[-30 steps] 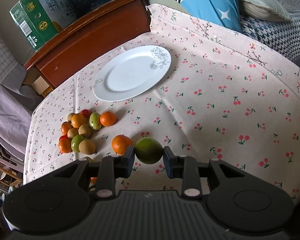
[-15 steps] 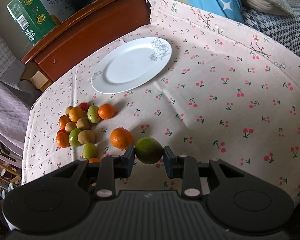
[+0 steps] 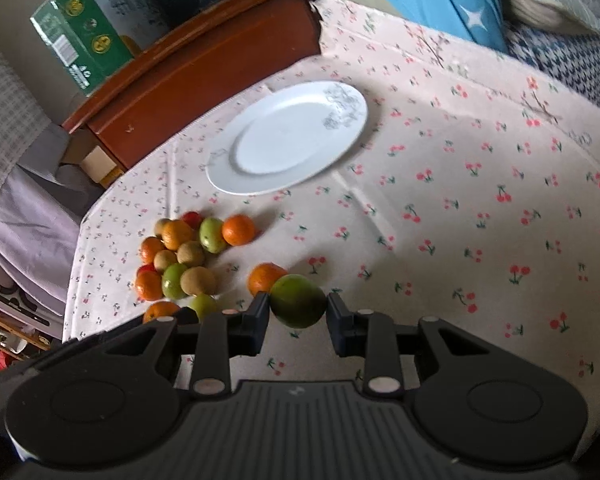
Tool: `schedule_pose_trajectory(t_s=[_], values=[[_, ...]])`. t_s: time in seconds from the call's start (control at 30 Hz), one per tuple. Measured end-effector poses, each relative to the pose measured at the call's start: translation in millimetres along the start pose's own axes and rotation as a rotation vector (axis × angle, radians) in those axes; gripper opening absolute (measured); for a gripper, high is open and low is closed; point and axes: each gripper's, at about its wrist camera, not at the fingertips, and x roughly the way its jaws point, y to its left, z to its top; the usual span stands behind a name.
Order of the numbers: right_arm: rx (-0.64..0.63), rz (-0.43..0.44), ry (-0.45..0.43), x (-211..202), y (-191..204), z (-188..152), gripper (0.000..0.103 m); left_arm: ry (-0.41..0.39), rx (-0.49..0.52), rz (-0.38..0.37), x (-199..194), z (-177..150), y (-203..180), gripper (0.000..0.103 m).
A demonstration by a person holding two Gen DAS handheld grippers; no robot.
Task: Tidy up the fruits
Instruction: 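Carry the orange and lime onto the white plate and open both grippers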
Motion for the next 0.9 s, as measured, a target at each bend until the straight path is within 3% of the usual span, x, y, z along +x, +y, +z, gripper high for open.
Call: schedule_pose_trajectory(t_s=[0.13,0.33,0.5,0.9], values=[[-0.003,0.038,-0.006,-1.5,3.1,5.0,0.031,-0.017,-0.017,-0.01,-5.3,11.1,6.7,0.028],[-0.044,0.091,-0.034,-9.3,9.8,20.2,0.031,-0.05,-0.084,-0.084,-12.1,33.9,24.7,0.028],[-0.085,0.133,-0.062,-12.0,13.0,41.6,0.031,-0.082,-0.055,-0.091,-11.1,52.8,27.7,0.028],[-0.083,0.136,-0.023,21.4,9.5,82.2,0.031,-0.038,-0.048,-0.098,32.2,83.3,29.7,0.029]])
